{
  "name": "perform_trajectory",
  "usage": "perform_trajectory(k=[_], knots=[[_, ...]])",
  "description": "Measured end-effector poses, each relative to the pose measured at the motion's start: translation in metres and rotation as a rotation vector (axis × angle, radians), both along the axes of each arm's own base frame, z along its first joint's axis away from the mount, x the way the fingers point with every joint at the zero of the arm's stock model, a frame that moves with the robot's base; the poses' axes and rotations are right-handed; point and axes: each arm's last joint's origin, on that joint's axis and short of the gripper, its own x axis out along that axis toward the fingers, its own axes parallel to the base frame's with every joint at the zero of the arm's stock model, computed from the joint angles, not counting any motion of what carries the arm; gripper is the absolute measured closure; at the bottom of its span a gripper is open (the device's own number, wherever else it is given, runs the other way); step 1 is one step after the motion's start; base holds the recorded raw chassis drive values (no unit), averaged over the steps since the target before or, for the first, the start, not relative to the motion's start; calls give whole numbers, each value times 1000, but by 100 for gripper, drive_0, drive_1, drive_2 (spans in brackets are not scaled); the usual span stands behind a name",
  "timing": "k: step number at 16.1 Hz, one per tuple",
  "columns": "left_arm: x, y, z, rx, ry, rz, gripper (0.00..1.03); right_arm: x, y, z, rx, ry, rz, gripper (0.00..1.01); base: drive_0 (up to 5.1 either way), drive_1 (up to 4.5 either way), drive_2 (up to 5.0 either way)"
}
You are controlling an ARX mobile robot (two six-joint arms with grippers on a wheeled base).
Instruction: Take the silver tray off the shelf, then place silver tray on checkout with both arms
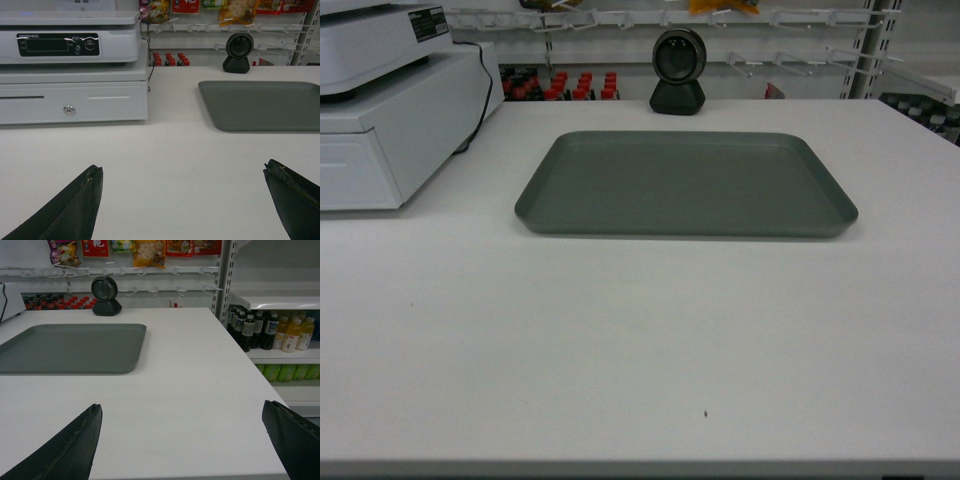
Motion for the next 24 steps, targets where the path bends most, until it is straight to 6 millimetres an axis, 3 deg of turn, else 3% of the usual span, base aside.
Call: perform_trajectory(k=[20, 24], knots=[[0, 0, 0, 0, -3, 0, 5, 0, 0, 0, 0, -5, 0, 3, 3, -420, 426], [0, 0, 0, 0, -4, 0, 5, 0, 0, 1, 0, -7, 0, 3, 0, 0, 0]])
